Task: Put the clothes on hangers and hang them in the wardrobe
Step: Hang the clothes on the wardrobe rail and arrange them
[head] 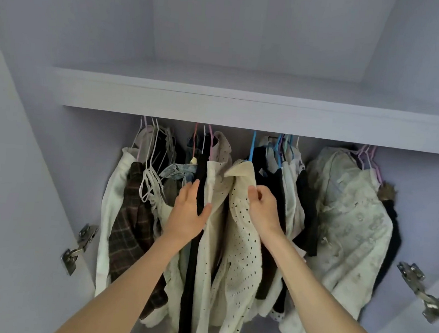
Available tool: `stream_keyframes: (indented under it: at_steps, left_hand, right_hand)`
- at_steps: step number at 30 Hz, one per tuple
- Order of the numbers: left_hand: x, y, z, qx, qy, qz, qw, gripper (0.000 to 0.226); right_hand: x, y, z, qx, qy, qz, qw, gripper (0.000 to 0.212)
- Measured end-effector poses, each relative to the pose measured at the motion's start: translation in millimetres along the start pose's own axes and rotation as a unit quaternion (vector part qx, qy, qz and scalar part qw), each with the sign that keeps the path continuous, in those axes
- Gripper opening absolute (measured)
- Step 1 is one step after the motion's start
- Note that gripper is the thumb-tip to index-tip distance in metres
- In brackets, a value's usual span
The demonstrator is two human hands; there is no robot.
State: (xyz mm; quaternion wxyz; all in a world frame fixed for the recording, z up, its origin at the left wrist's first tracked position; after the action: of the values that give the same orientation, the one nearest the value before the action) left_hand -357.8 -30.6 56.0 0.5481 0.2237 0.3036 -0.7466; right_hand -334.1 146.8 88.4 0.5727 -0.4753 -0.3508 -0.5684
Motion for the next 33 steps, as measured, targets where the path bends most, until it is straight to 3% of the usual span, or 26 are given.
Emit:
stream_keyframes:
  at_steps: [6,13,22,26,33]
  left_hand:
    - [16.3,-15.2,-9.6,0.001,-0.002,0.037,0.999,0.077]
    - [34.4,-22.7,-26.0,0.085,0.064,0.106,0.989,0.091]
    - [35.7,-20.4,-33.7,0.14,0.106,0.131,0.976,0.083]
    - [38.0,-16.5,-27.2,0.137,0.107,0.134,0.976,0.081]
    - [36.9,-11.0,-16.2,0.139,0.106,0.129,0.976,0.08]
  right_hand:
    - [9.6,-65.8,-19.2,0.001,-0.01,0.047,0.999,0.018]
    - [-3.3,-102.6,-40.4,-0.002,0.0,0.052,0.999,0.024]
    - [22.4,-119.1,-54.1,0.001,0.094,0.108,0.99,0.026]
    - [10.7,-118.1,-55.5,-0.006,0.077,0.072,0.994,0.029]
    - [-31.5,-107.7,-58.5,0.009,0.151,-0.034,0.988,0.027]
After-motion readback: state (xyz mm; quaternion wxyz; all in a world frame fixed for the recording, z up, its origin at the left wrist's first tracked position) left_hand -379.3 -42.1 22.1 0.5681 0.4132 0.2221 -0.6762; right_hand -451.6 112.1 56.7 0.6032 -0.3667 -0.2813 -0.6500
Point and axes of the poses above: each hand's wrist, its own y-axis away from the middle knuckle, its own z-axis out of the back of the hand, x = y × z, the point moved 9 cm from there along -y, towards the middle knuckle, and after that the axes turned 10 degrees about x, right-handed, at the moved point
